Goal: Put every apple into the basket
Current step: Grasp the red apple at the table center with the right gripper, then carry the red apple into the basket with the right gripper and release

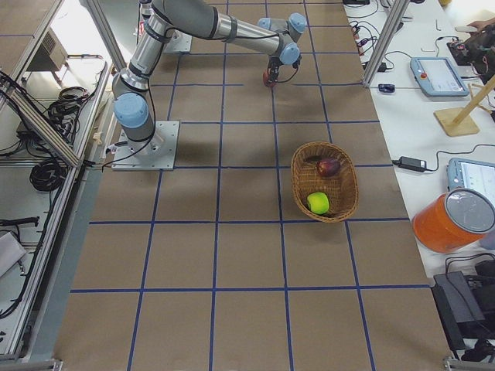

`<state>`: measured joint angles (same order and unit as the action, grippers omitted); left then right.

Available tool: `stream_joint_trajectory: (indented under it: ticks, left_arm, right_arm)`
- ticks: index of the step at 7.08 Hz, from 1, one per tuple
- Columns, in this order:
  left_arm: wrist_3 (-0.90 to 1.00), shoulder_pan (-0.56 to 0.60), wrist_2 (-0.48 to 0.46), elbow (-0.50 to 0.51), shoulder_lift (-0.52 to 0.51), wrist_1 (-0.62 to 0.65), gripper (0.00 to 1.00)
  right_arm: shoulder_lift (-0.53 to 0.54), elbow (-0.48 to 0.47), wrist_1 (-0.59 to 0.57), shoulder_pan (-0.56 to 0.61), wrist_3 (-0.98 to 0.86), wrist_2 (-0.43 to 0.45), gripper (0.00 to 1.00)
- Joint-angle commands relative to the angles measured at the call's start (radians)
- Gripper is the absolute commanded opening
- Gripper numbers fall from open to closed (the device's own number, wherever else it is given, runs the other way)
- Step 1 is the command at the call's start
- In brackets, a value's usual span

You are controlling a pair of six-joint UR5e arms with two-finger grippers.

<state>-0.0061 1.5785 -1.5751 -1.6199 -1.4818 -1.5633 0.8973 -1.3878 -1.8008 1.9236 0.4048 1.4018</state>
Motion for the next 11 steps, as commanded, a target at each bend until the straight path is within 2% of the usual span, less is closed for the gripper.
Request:
stream_joint_trajectory:
  ticks: [1,2,3,4,5,6,7,8,11]
  left_arm:
    - [-0.002,0.0,0.003,0.0,-0.002,0.0,1.0]
    - [-0.002,0.0,0.003,0.0,-0.002,0.0,1.0]
    - [-0.002,0.0,0.004,0.0,-0.002,0.0,1.0]
    - [-0.002,0.0,0.006,0.0,-0.002,0.0,1.0]
    - [-0.002,0.0,0.006,0.0,-0.002,0.002,1.0]
    - [-0.002,0.0,0.006,0.0,-0.002,0.002,1.0]
    - [-0.002,-0.002,0.006,0.0,-0.002,0.0,1.0]
    - [-0.002,-0.002,0.007,0.0,-0.002,0.002,1.0]
    - [-0.003,0.0,0.006,0.0,-0.002,0.0,1.0]
  right_arm:
    - [0.047,0.039,0.015,-0.017,0.0,0.005,0.0]
    - [0.101,0.045,0.017,-0.069,0.0,0.003,0.0]
    - [0.138,0.053,0.047,-0.177,-0.007,0.017,0.0]
    - [0.172,0.053,0.057,-0.272,-0.029,0.129,0.0]
    - [0.196,0.052,0.055,-0.352,-0.109,0.176,0.0]
    - [0.199,0.053,0.064,-0.458,-0.214,0.177,0.0]
    - [0.2,0.056,0.067,-0.573,-0.374,0.183,0.0]
    - [0.198,0.053,0.057,-0.65,-0.524,0.233,0.0]
    - [0.16,0.047,0.005,-0.802,-0.797,0.246,0.0]
